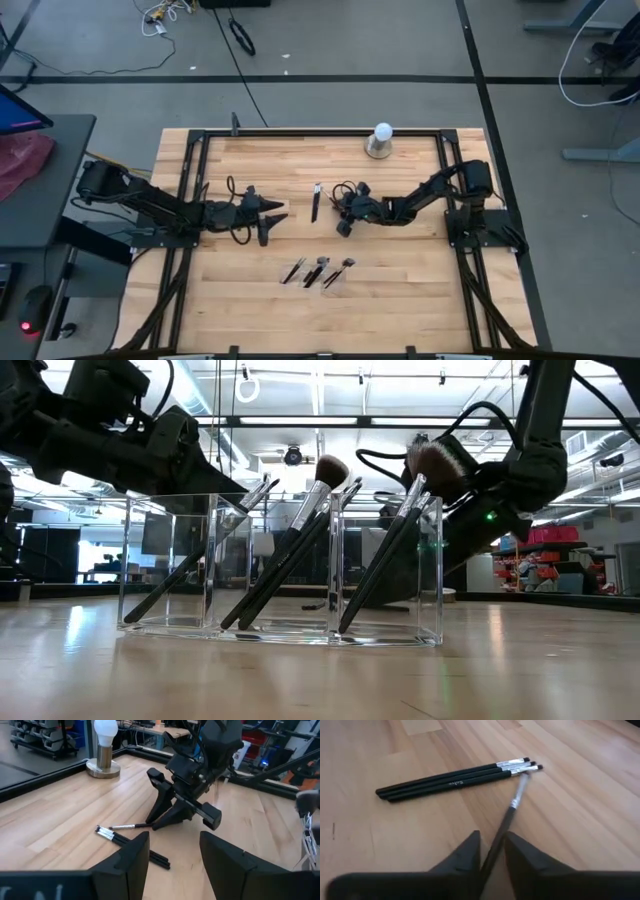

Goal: Put items in baskets/containers
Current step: Put the black eyeshadow brush into the transparent organizer

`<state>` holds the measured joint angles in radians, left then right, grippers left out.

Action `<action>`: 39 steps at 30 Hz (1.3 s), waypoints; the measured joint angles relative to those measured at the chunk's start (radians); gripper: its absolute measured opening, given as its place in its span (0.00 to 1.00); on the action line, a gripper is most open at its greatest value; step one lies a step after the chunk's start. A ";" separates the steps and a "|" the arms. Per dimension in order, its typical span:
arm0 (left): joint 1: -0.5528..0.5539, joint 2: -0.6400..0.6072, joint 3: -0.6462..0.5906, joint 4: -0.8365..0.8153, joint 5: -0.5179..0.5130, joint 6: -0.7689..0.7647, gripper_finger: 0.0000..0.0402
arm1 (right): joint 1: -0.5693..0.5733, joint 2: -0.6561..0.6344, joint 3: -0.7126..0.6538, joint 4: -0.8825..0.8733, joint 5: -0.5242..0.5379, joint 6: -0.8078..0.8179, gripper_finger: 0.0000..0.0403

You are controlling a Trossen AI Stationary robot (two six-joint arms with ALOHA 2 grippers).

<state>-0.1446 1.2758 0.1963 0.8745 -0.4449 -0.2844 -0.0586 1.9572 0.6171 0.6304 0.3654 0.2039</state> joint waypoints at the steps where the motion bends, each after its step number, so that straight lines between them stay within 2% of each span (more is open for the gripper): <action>1: -0.001 0.000 0.000 0.002 0.000 0.000 0.45 | 0.000 -0.001 -0.001 -0.012 0.003 0.002 0.17; 4: -0.007 0.000 0.000 0.010 0.000 0.000 0.45 | 0.001 -0.005 -0.001 -0.049 0.016 0.017 0.06; 6: -0.010 0.000 0.000 0.013 0.003 0.000 0.45 | 0.005 -0.005 -0.003 -0.052 0.019 0.016 0.03; 11: -0.011 0.000 0.000 0.011 0.041 0.000 0.45 | 0.040 -0.048 -0.034 -0.088 0.084 0.048 0.04; 18: -0.012 0.000 0.013 0.008 0.162 0.058 0.45 | 0.097 -0.239 -0.127 -0.179 0.125 0.043 0.02; 20: -0.016 0.002 0.038 0.013 0.202 0.110 0.45 | 0.118 -0.309 -0.155 -0.165 0.150 0.047 0.02; 24: -0.028 0.043 0.112 0.011 0.214 0.123 0.45 | 0.167 -0.432 -0.201 -0.151 0.193 0.053 0.02; 29: -0.026 0.158 0.227 0.010 0.233 0.209 0.45 | 0.245 -0.552 -0.220 -0.003 0.200 -0.040 0.02; 31: -0.026 0.207 0.275 0.011 0.231 0.238 0.45 | 0.280 -0.584 -0.220 0.093 0.176 -0.110 0.02; 34: -0.026 0.277 0.348 0.022 0.227 0.271 0.45 | 0.322 -0.602 -0.219 0.260 0.070 -0.206 0.02; 37: -0.026 0.334 0.412 0.108 0.245 0.327 0.45 | 0.352 -0.601 -0.219 0.392 -0.056 -0.266 0.02; 39: -0.027 0.362 0.440 0.181 0.266 0.371 0.45 | 0.368 -0.601 -0.219 0.440 -0.102 -0.288 0.02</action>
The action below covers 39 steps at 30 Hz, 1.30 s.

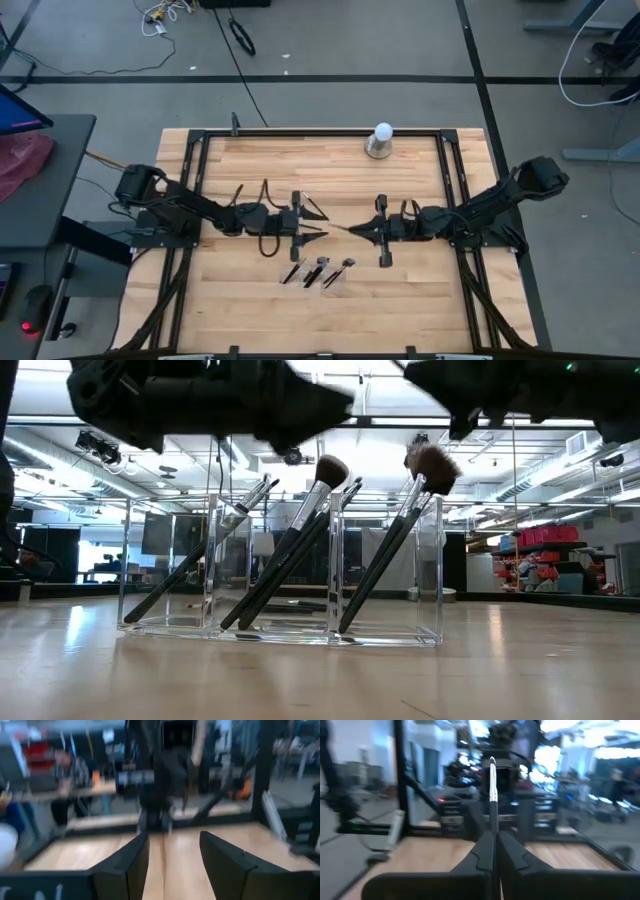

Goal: Put items in baskets/containers
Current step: Put the black eyeshadow brush into the transparent organizer

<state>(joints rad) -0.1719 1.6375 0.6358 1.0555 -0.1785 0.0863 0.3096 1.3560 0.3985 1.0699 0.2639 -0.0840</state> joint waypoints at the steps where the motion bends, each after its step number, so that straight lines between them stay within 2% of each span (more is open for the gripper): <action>1: -0.001 0.016 0.016 0.036 0.012 0.018 0.45 | 0.007 0.000 0.000 0.014 -0.014 -0.006 0.02; 4: -0.006 0.043 0.057 0.120 0.031 0.054 0.45 | 0.020 0.000 0.000 0.035 -0.036 -0.022 0.02; 11: -0.013 0.073 0.136 0.123 0.119 0.110 0.45 | 0.022 0.000 0.001 0.029 -0.047 -0.023 0.02; 17: -0.031 0.073 0.168 0.123 0.098 0.120 0.42 | 0.022 0.000 0.002 0.022 -0.047 -0.023 0.02; 21: -0.035 0.073 0.176 0.122 0.094 0.120 0.31 | 0.022 0.000 0.002 0.018 -0.047 -0.023 0.02; 27: -0.036 0.072 0.177 0.097 0.097 0.110 0.05 | 0.023 0.000 0.002 0.002 -0.047 -0.006 0.03; 29: -0.045 0.069 0.177 0.093 0.091 0.096 0.04 | 0.022 0.000 0.002 -0.005 -0.047 -0.003 0.05; 33: -0.091 -0.001 0.177 -0.027 0.022 0.091 0.04 | 0.024 -0.025 0.004 -0.036 -0.021 -0.003 0.15; 39: -0.206 -0.231 0.181 -0.412 -0.120 0.039 0.03 | 0.041 -0.127 0.004 -0.184 0.086 0.000 0.30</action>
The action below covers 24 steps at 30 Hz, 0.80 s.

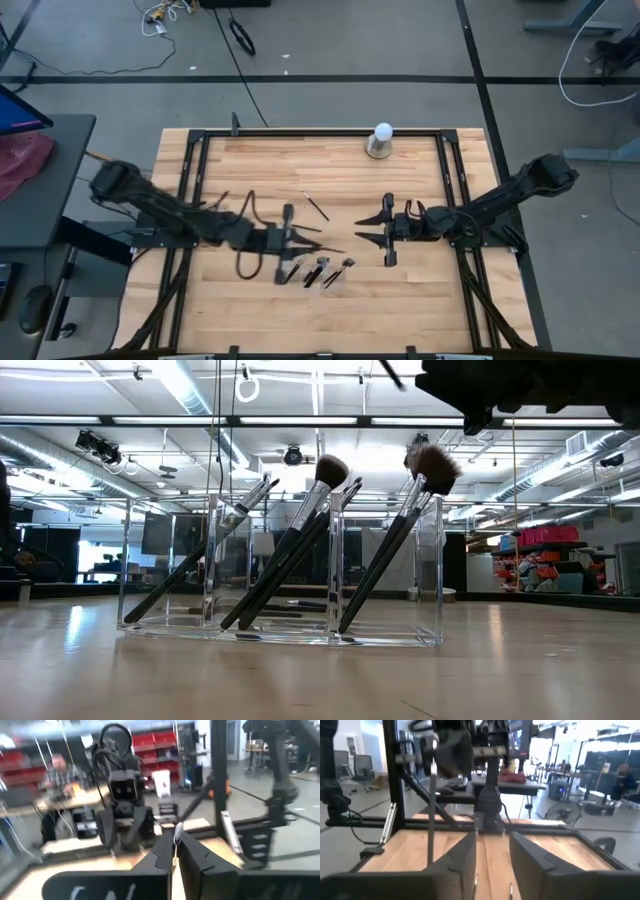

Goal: Put items in baskets/containers
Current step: Put the black eyeshadow brush into the transparent organizer

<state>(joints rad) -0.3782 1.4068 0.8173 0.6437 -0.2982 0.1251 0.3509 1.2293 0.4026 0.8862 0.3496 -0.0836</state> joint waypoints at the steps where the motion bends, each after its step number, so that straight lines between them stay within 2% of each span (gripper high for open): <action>1: -0.019 -0.035 0.015 -0.075 -0.013 -0.036 0.04 | 0.003 -0.014 0.000 -0.026 0.005 0.011 0.32; 5: -0.090 -0.129 0.135 -0.474 -0.041 -0.215 0.04 | 0.012 -0.034 0.000 -0.090 0.007 0.057 0.37; 8: -0.120 -0.134 0.248 -0.776 -0.044 -0.373 0.04 | 0.013 -0.034 0.000 -0.114 0.007 0.070 0.38; 10: -0.125 -0.123 0.290 -0.916 -0.048 -0.463 0.04 | 0.013 -0.034 0.000 -0.121 0.007 0.073 0.38; 14: -0.110 -0.078 0.280 -1.034 -0.053 -0.587 0.05 | 0.013 -0.034 0.000 -0.128 0.006 0.076 0.38; 20: -0.079 0.003 0.206 -1.010 0.007 -0.690 0.05 | 0.013 -0.034 0.000 -0.143 0.006 0.077 0.38; 24: -0.060 0.059 0.201 -1.009 0.041 -0.718 0.07 | 0.013 -0.034 0.000 -0.149 0.005 0.079 0.38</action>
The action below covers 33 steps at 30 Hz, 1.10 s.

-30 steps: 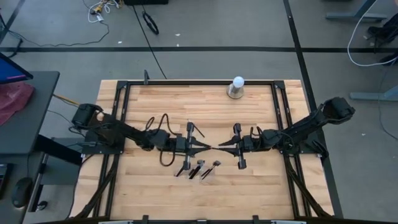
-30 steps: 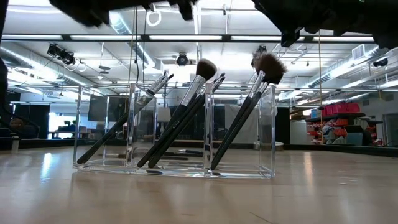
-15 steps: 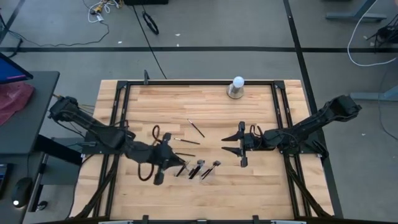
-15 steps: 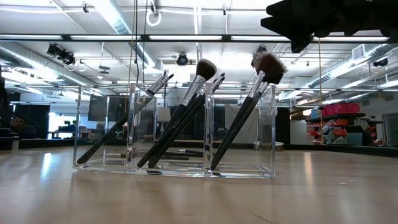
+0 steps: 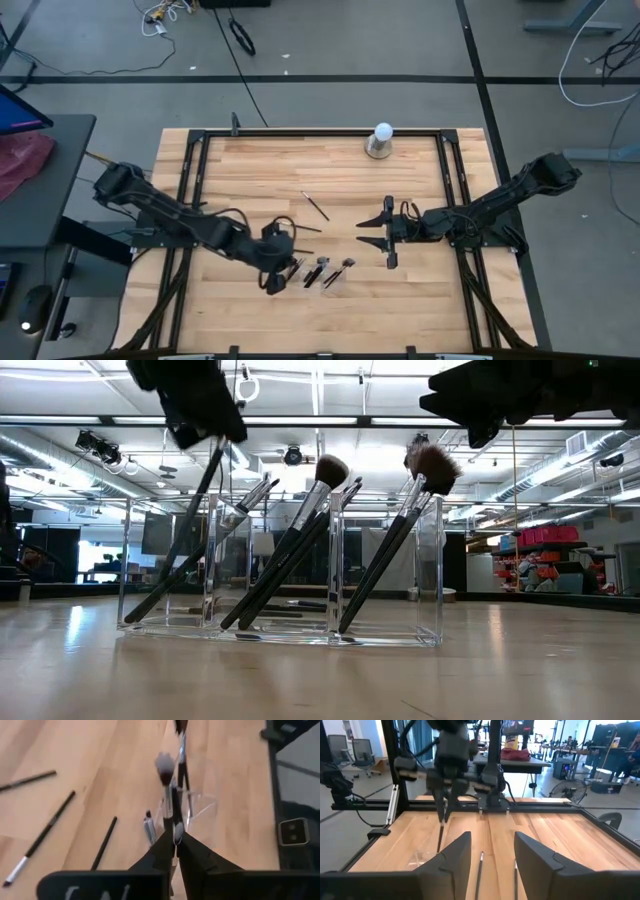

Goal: Put items in baskets/containers
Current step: Put the black eyeshadow brush into the transparent organizer

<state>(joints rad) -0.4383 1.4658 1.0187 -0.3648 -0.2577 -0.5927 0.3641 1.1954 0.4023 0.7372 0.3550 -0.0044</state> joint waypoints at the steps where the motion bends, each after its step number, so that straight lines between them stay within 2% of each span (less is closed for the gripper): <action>1: 0.005 0.013 0.000 0.001 0.012 -0.001 0.07 | 0.000 0.000 0.000 0.000 0.000 0.000 0.38; 12: 0.039 0.107 0.000 0.006 0.087 0.002 0.14 | 0.000 0.000 0.000 -0.005 0.000 0.004 0.38; 19: 0.055 0.096 0.011 0.007 0.096 0.029 0.32 | 0.000 0.000 0.000 -0.011 0.000 0.004 0.38; 23: 0.077 0.095 0.060 -0.024 0.168 0.037 0.43 | 0.000 0.000 0.000 -0.015 0.000 0.004 0.38; 26: 0.088 0.090 0.119 -0.101 0.209 0.059 0.47 | 0.000 0.000 0.000 -0.017 0.000 0.012 0.38; 29: 0.086 0.089 0.200 -0.226 0.203 0.103 0.49 | 0.000 0.000 0.000 -0.024 -0.001 0.013 0.38; 33: 0.060 0.087 0.278 -0.432 0.102 0.153 0.49 | 0.000 0.000 -0.001 -0.031 -0.001 0.017 0.38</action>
<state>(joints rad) -0.3787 1.5533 1.2968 -0.7967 -0.1556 -0.4393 0.3641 1.1954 0.4015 0.7059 0.3542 0.0126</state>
